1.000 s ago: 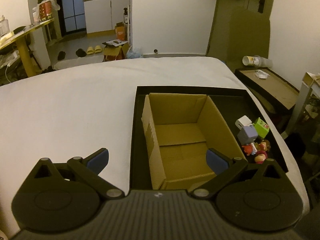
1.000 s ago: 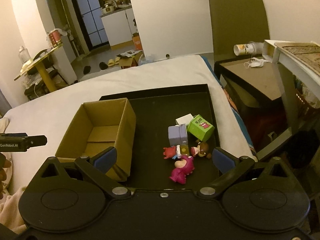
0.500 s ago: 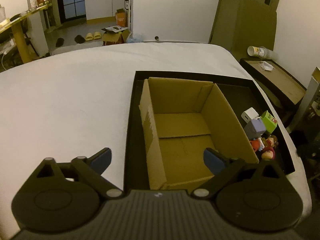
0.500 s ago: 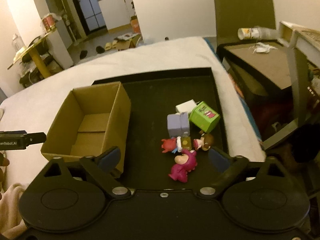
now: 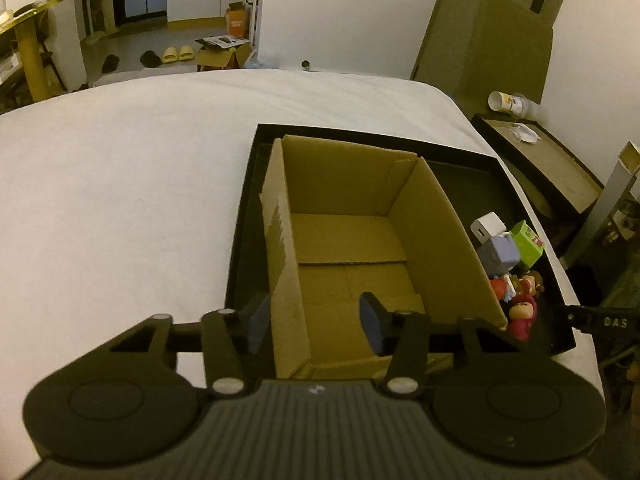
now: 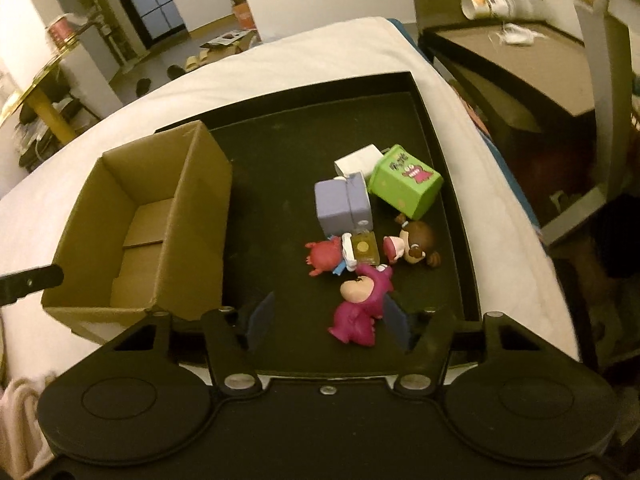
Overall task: Organize rigid objects
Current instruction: 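Move the right gripper down over the pink figurine among the toys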
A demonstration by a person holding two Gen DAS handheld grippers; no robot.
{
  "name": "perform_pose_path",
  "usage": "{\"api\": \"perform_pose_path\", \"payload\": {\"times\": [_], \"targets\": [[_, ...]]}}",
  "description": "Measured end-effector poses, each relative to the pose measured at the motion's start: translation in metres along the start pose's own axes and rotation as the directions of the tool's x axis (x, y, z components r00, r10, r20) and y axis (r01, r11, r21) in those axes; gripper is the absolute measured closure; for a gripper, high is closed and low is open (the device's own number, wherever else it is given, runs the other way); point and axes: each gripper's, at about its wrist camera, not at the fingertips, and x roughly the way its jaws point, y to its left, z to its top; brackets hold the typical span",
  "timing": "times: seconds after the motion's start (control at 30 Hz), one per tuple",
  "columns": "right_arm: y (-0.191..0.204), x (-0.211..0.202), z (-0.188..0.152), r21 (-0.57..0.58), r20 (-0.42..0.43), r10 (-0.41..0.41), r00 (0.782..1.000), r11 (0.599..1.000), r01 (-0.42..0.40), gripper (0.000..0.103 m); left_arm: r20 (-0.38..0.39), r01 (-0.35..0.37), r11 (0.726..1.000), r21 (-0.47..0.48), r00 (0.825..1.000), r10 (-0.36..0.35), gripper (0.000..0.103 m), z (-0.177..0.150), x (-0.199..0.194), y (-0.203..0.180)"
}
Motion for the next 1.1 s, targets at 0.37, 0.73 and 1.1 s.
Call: {"api": "perform_pose_path", "payload": {"times": [0.37,0.73,1.1], "targets": [[-0.01,0.028,0.004,0.018,-0.03,-0.048,0.998,0.999,0.048,0.044,-0.029,-0.042,0.999,0.008,0.999,0.042,0.081,-0.003,0.011,-0.001],[-0.003,0.053,0.009,-0.018,-0.069,-0.086,0.994,0.996,0.085,0.044,-0.043,-0.062,0.998,-0.017,0.997,0.061,0.093,-0.006,0.011,0.01],[0.002,0.068,0.003,-0.061,-0.096,-0.122,0.988,0.991,0.116,0.061,-0.042,-0.111,0.994,-0.027,0.993,0.109,0.093,-0.005,0.02,0.01]]}}
